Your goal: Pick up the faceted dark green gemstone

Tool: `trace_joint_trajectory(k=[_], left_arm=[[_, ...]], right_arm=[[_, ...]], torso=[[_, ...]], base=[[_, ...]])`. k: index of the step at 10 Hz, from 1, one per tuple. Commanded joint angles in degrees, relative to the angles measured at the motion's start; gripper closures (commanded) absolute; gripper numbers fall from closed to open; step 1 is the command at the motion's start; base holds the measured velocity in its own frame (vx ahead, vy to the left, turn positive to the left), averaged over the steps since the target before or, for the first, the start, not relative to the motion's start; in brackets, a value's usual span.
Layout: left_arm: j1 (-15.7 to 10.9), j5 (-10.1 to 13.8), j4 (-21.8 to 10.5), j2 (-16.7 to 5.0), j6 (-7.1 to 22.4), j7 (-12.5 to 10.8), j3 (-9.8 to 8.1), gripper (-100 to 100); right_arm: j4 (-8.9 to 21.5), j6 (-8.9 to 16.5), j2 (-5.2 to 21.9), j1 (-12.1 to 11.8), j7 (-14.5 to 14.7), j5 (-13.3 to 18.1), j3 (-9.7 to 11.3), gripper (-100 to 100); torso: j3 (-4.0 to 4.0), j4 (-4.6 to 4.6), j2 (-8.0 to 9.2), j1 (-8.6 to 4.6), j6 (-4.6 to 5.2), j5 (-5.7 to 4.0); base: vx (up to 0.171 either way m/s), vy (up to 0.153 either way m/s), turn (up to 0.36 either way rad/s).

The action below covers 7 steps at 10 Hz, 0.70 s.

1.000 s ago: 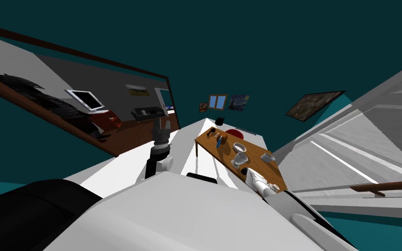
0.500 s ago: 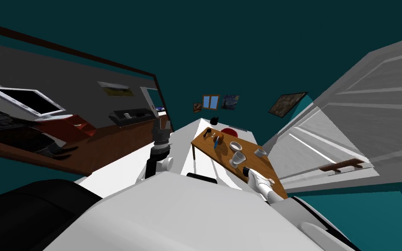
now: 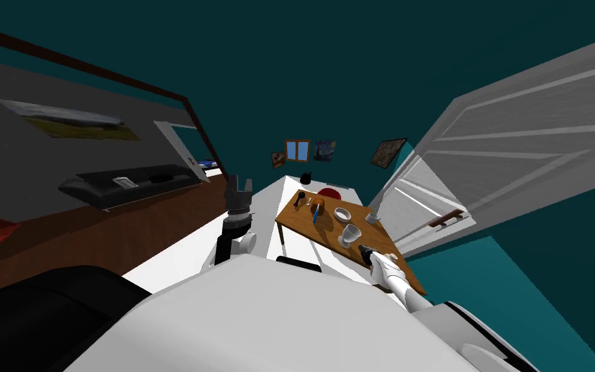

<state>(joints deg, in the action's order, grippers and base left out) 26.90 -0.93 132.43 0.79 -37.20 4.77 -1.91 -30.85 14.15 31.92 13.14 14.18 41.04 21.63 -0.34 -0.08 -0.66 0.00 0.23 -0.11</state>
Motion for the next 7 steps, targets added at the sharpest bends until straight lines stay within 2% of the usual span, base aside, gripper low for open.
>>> trace_joint_trajectory(k=[1,2,3,4,5,6,7], left_arm=[[0.00,0.00,0.00,0.00,0.00,0.00,0.00,0],[0.00,0.00,0.00,0.00,0.00,0.00,0.00,0],[-0.01,0.00,0.00,0.00,0.00,0.00,0.00,0],[-0.02,0.00,0.00,-0.01,0.00,0.00,0.00,0],[-0.01,0.00,0.00,-0.01,0.00,0.00,-0.01,0],[-0.02,0.00,0.00,-0.01,0.00,0.00,0.00,0],[-0.03,0.00,0.00,-0.01,0.01,0.00,0.00,0]], right_arm=[[-2.86,-2.86,1.28,-1.69,2.54,0.95,-0.10,100],[-2.91,-3.21,1.28,-1.69,2.54,0.95,-0.10,100],[-2.91,-3.21,1.28,-1.69,2.54,0.95,-0.10,100],[-4.63,-5.29,2.07,-2.71,3.88,1.82,-0.18,100],[-4.63,-5.29,2.07,-2.71,3.88,1.82,-0.18,100],[-3.73,-5.36,1.70,-2.37,3.17,2.70,-0.72,100],[-3.83,-5.38,1.77,-2.47,3.35,2.57,-0.64,0]], torso=[[0.00,0.00,0.00,0.00,0.00,0.00],[-0.06,-0.01,-0.13,0.14,-0.06,0.02],[-0.03,0.00,-0.04,-0.04,-0.07,-0.01],[0.09,0.07,0.14,-0.39,-0.17,-0.09],[0.09,0.03,0.17,-0.46,0.03,-0.08],[0.09,0.05,0.16,-0.40,-0.10,-0.10],[0.15,0.08,0.25,-0.52,-0.16,-0.12]], base=[[0.183,0.203,-0.413],[0.128,0.143,-0.358],[0.045,0.049,-0.065],[0.065,0.051,-0.334],[0.075,0.087,-0.228],[0.027,0.040,-0.027],[0.005,0.008,0.004]])
